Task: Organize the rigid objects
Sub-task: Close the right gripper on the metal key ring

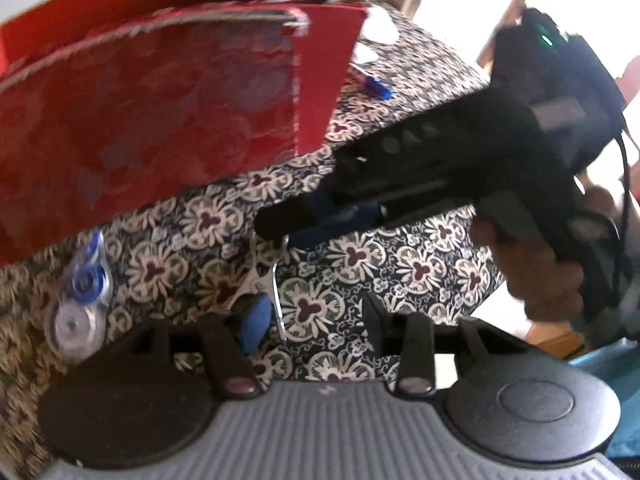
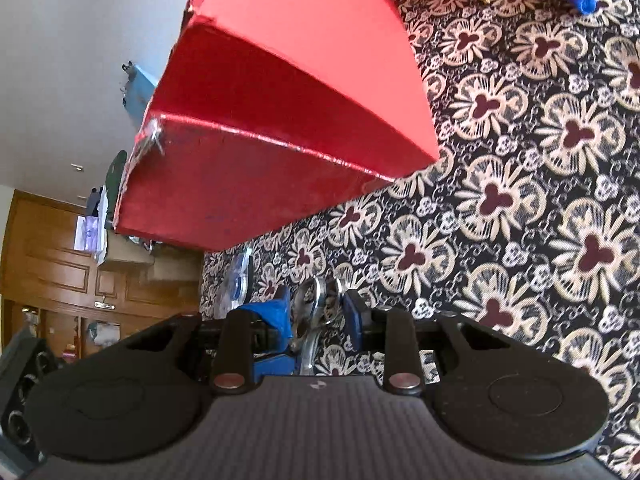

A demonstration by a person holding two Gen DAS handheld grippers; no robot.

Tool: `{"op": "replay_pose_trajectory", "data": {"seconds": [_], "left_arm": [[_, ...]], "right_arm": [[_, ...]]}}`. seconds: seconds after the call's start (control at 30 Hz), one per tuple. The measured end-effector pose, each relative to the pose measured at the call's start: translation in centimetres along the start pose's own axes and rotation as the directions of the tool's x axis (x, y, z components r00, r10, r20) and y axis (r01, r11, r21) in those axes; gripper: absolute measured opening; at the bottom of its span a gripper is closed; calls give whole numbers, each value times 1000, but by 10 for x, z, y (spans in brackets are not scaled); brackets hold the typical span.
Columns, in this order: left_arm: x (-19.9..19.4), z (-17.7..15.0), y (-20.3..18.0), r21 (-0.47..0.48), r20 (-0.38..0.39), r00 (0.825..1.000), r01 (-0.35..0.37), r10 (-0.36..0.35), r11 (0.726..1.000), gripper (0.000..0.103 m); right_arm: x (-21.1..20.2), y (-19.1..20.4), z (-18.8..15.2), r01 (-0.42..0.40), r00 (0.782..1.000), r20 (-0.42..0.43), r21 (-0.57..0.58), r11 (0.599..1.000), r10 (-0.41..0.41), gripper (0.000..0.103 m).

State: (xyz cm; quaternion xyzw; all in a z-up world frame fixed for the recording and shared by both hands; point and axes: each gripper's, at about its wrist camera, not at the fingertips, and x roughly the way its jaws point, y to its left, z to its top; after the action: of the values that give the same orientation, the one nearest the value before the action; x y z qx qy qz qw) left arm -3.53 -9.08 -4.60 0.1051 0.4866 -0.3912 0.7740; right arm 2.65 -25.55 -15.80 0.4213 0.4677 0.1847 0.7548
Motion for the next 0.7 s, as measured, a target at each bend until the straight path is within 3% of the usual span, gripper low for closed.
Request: {"op": "replay_pose_trajectory", "data": {"seconds": [0.07, 0.3, 0.37, 0.4, 0.57, 0.7], "left_arm": [[-7, -1, -2, 29, 12, 1000, -12, 12, 1000, 54], [-17, 7, 17, 29, 45, 996, -76, 74, 997, 61], [-5, 11, 18, 31, 20, 996, -84, 84, 996, 39], [3, 13, 17, 34, 3, 996, -95, 95, 995, 35], [18, 12, 13, 43, -18, 990, -136, 137, 990, 19], [19, 15, 16, 21, -17, 992, -124, 124, 992, 18]], "right_arm": [[-3, -5, 1, 2, 1000, 2, 1, 1000, -2, 11], [-5, -10, -1, -14, 1000, 1, 23, 1000, 14, 13], [-5, -9, 0, -17, 1000, -6, 29, 999, 17, 13], [-4, -8, -1, -16, 1000, -5, 28, 999, 16, 13], [-5, -8, -3, -22, 1000, 3, 35, 999, 22, 13], [-6, -10, -4, -31, 1000, 8, 52, 998, 30, 13]]}}
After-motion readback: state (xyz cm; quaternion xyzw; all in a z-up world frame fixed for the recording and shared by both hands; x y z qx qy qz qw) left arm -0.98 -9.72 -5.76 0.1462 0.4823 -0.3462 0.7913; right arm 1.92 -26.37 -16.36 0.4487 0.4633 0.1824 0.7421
